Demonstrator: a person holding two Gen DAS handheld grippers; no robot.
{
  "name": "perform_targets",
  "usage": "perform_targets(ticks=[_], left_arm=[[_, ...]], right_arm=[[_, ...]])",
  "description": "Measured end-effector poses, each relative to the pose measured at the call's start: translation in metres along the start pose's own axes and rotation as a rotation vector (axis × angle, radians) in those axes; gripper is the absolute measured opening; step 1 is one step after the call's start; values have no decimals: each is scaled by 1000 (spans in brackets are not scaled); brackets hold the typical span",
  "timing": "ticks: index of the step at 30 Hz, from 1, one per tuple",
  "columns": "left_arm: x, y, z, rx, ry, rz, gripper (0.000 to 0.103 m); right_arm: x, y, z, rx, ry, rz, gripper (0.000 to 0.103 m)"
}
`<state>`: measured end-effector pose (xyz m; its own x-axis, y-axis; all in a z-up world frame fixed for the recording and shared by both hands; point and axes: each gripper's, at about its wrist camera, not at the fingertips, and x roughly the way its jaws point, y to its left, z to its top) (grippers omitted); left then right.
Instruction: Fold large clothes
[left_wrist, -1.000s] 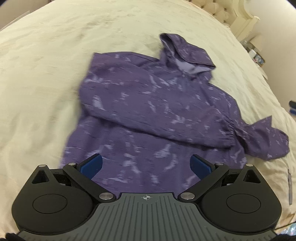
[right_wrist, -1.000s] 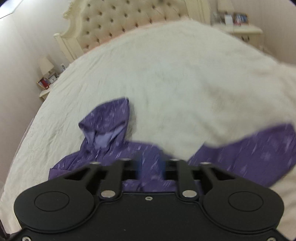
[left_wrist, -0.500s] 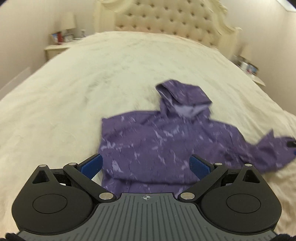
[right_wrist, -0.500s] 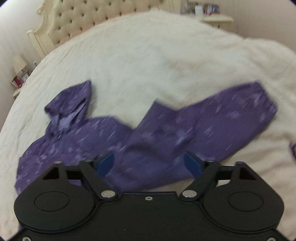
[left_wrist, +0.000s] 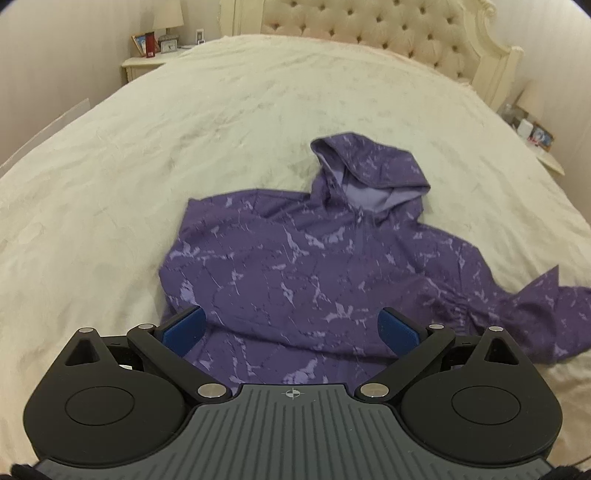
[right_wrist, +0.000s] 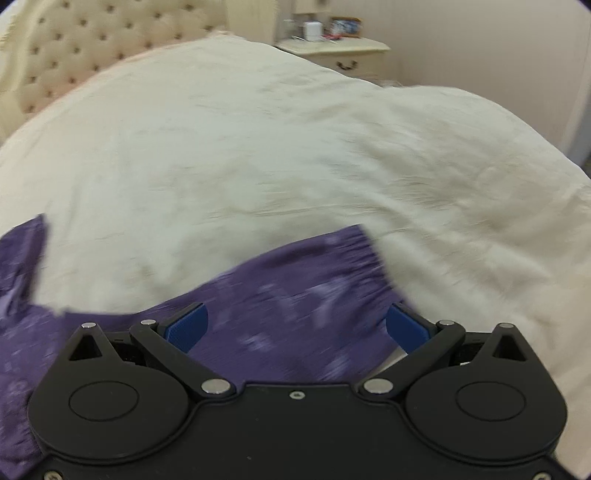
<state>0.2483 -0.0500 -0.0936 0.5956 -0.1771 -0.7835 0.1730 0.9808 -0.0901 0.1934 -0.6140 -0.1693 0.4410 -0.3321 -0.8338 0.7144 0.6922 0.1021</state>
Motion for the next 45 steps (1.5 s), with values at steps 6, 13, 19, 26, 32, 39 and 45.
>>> perform_targets(ticks=[6,13,19,26,32,39,45], left_arm=[[16,-1,-3,-62,73,-61,101],[32,-6,-2,-62,129,-69,101],[38,-10,1,-10,138,-117,100],[39,-1,5,35,122,-192,100],[40,23,8,22,118,-245,100],[33,66,9,-1,101,-244,100],[30,105,9,-17,93,-214,100]], right_arm=[[38,-26,9,35,72,-23,102],[47,-32,3,78,139,2,61],[5,-12,5,71,88,94,33],[-95,41,28,94,-72,290,32],[-178,118,42,67,-186,497,32],[-208,224,34,1,-181,721,33],[-178,325,-5,-64,-73,838,34]])
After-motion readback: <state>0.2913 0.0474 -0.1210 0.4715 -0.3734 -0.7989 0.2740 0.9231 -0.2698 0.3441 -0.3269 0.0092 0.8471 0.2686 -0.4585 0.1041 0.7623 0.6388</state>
